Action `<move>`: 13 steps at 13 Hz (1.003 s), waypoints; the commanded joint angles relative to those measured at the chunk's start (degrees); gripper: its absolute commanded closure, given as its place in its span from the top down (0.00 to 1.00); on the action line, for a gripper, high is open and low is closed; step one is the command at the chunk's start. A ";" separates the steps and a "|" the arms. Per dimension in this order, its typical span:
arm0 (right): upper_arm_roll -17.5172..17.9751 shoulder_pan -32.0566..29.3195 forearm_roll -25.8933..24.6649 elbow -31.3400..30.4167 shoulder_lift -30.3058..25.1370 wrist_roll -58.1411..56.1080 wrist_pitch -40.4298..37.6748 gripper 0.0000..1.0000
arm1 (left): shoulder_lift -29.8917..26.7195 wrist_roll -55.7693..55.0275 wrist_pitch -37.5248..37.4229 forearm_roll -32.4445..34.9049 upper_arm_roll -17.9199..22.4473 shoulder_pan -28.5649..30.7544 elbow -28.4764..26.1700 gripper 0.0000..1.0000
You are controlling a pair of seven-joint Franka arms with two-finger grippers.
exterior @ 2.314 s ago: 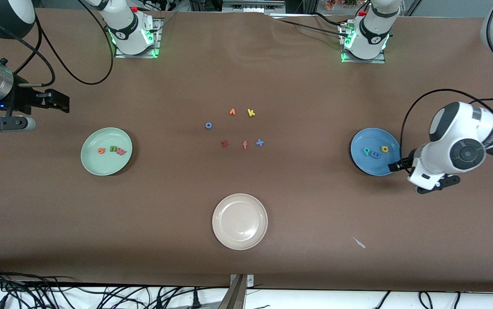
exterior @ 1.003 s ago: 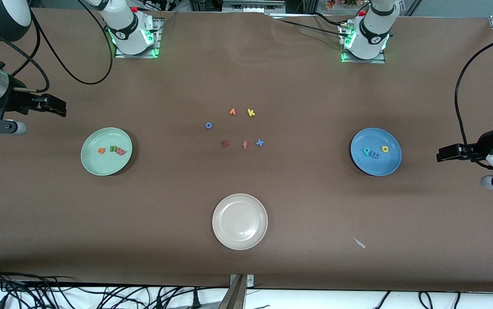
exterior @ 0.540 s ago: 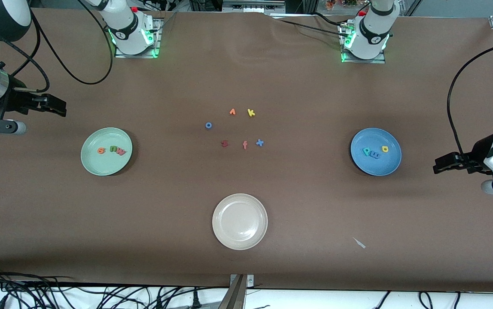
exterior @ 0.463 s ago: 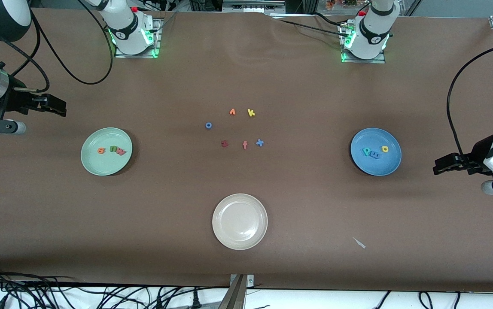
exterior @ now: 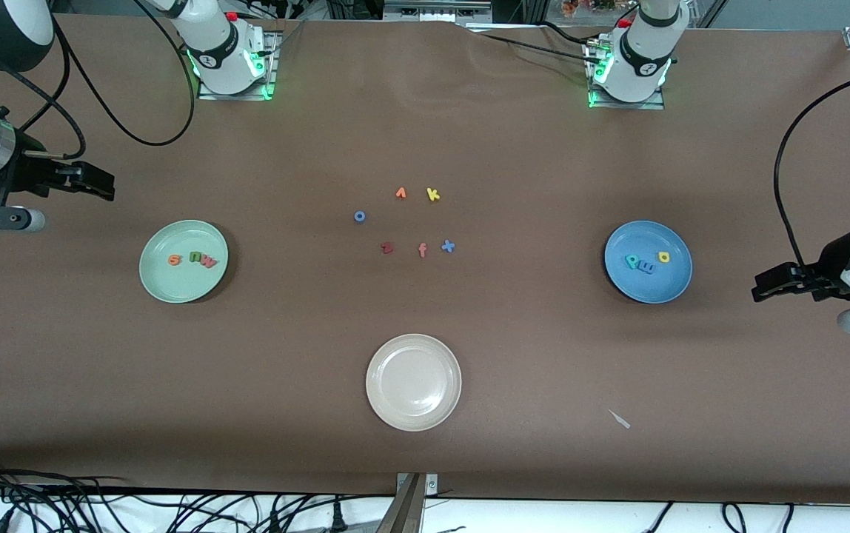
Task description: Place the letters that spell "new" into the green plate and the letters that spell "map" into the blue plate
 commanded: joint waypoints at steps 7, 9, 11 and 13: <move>0.38 0.05 0.81 0.31 -0.22 0.67 -0.87 1.00 | -0.57 5.37 0.19 -1.19 0.30 -0.80 -2.71 1.00; 0.38 0.05 0.81 0.13 -0.31 0.75 -0.87 1.00 | -0.74 5.38 0.18 -1.19 0.30 -0.89 -3.58 0.99; 0.21 0.05 0.81 0.13 -0.31 0.75 -0.87 1.00 | -0.83 5.38 0.19 -1.19 0.30 -0.89 -3.85 0.99; 0.30 0.05 0.81 0.13 -0.31 0.84 -0.87 1.00 | -1.00 5.56 0.19 -1.10 0.30 -0.89 -4.29 0.99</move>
